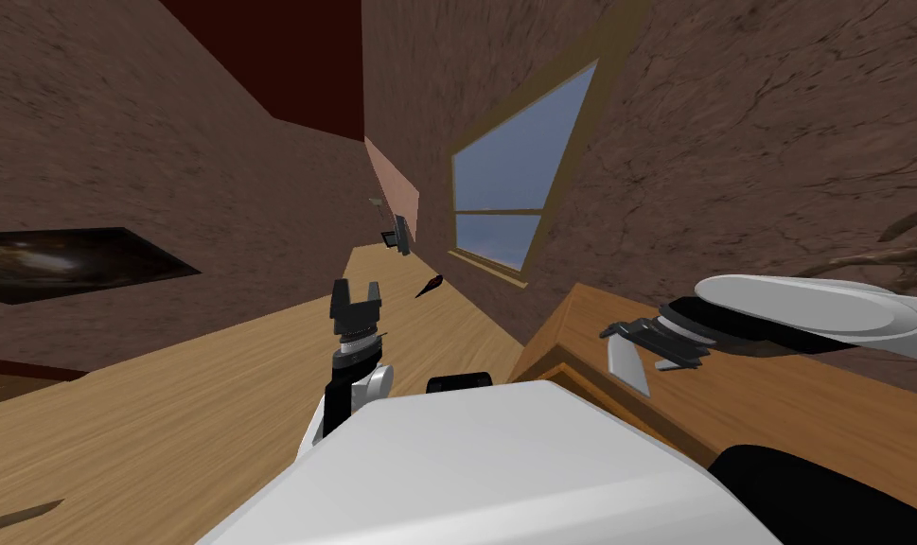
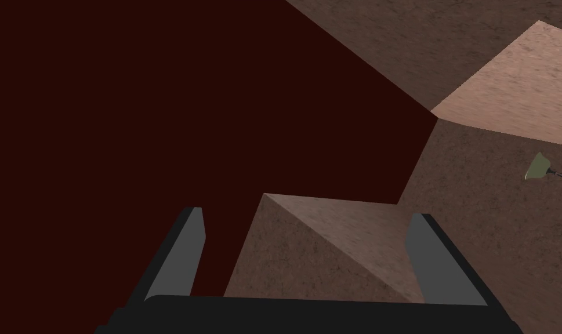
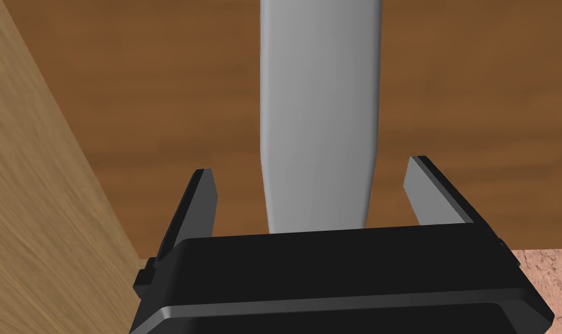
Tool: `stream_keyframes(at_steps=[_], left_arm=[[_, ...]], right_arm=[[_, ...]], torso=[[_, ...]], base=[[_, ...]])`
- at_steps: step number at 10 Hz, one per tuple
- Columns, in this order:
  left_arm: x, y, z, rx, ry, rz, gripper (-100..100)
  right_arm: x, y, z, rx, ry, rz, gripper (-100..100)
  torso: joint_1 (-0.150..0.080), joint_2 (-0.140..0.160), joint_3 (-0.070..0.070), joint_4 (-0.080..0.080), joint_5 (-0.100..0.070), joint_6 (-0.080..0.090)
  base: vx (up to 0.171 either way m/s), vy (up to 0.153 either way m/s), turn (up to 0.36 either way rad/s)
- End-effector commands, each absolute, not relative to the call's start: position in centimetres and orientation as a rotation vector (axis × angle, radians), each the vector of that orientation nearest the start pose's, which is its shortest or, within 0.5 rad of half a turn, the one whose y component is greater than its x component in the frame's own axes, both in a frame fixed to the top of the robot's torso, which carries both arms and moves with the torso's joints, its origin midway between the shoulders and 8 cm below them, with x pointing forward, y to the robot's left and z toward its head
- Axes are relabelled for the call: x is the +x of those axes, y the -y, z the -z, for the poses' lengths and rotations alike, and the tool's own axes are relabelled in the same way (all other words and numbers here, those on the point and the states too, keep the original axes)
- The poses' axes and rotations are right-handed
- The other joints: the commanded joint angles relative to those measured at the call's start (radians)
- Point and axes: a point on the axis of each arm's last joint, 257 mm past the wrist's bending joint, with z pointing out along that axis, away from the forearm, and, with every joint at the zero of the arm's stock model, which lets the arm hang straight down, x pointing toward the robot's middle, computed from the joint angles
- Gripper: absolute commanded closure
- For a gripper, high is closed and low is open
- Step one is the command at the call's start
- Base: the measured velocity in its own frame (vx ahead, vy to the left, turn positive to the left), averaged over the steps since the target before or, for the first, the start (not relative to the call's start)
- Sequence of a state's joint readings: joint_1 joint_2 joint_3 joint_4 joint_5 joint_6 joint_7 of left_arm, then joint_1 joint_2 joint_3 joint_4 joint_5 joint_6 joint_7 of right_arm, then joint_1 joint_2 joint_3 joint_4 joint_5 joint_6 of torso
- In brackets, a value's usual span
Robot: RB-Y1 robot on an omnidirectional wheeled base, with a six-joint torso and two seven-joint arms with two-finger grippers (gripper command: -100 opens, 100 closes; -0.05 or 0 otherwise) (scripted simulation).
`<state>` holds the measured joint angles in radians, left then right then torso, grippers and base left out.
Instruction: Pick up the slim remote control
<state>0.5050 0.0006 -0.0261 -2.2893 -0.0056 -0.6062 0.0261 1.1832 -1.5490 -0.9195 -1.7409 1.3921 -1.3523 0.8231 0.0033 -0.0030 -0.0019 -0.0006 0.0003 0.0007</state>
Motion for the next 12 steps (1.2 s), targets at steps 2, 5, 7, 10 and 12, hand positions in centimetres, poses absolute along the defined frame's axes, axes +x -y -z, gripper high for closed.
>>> stream_keyframes(at_steps=[2,5,7,10,12], left_arm=[[32.4,-26.7,-4.6,-0.576,-0.532,1.373,0],[32.4,-26.7,-4.6,-0.576,-0.532,1.373,0],[32.4,-26.7,-4.6,-0.576,-0.532,1.373,0],[32.4,-26.7,-4.6,-0.576,-0.532,1.373,0],[32.4,-26.7,-4.6,-0.576,-0.532,1.373,0]], right_arm=[[17.2,57.0,19.0,-2.752,-1.465,0.030,-100],[16.9,57.1,19.5,-2.748,-1.471,0.029,-100],[16.8,57.1,19.6,-2.747,-1.474,0.029,100],[16.9,57.1,19.6,-2.747,-1.473,0.030,100],[17.6,56.9,18.5,-2.757,-1.458,0.029,100]], torso=[[0.001,0.002,0.001,0.000,0.000,0.000],[0.001,0.003,0.002,0.001,0.000,0.000],[0.002,0.003,0.002,0.001,0.000,-0.001],[0.002,0.003,0.002,0.001,0.000,0.000],[0.002,0.003,0.002,0.001,0.000,0.000]], base=[[0.001,-0.001,0.078],[-0.003,0.000,0.026],[-0.001,-0.001,-0.007],[0.000,0.000,0.000],[0.000,0.000,-0.045]])
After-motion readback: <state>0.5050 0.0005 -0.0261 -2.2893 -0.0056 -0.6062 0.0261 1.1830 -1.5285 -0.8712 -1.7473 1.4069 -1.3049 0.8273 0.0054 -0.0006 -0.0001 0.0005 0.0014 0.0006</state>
